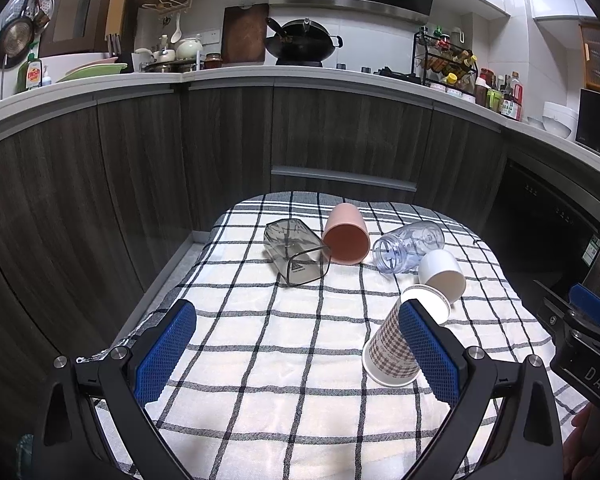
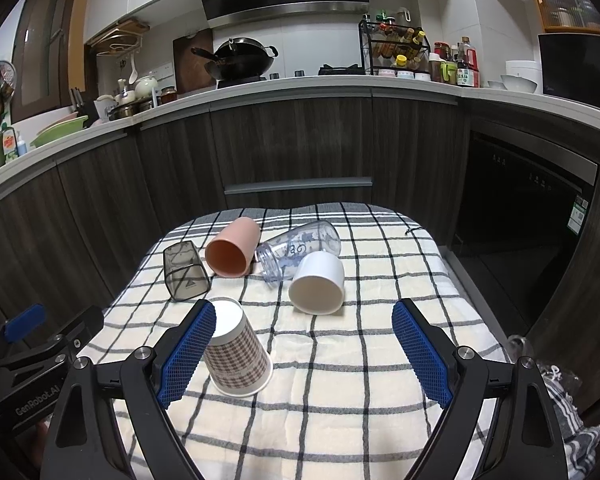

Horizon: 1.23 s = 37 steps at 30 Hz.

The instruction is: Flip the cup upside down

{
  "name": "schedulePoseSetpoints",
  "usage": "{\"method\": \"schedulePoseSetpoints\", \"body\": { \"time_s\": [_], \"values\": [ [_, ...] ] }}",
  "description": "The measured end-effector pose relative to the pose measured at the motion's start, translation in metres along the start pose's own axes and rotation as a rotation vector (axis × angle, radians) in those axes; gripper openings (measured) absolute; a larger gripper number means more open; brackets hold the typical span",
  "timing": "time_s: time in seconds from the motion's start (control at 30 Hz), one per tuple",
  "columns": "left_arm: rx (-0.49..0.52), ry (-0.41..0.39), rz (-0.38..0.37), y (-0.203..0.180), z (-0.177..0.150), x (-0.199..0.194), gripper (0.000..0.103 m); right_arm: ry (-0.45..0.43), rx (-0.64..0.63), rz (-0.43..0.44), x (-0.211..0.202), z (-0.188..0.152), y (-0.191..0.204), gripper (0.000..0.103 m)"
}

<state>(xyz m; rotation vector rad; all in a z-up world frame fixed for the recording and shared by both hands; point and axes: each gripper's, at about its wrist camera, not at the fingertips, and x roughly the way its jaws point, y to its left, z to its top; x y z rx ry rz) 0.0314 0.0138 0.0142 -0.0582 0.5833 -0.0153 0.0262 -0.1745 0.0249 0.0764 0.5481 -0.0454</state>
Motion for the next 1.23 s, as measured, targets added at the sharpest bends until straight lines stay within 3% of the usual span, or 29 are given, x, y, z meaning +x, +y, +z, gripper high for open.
{"method": "schedulePoseSetpoints", "body": {
  "time_s": [0.2,1.23],
  "values": [
    [0.014,-0.027,-0.014,-0.0026,-0.0004,-0.0037,0.103,0.000,0.001,-0.001,-0.0001,0.0001,0.0001,0.090],
    [0.020,0.003,0.012,-0.0004,-0.0016,0.0023,0.103,0.010,0.004,-0.001,0.0013,-0.0017,0.0002,0.090]
  ]
}}
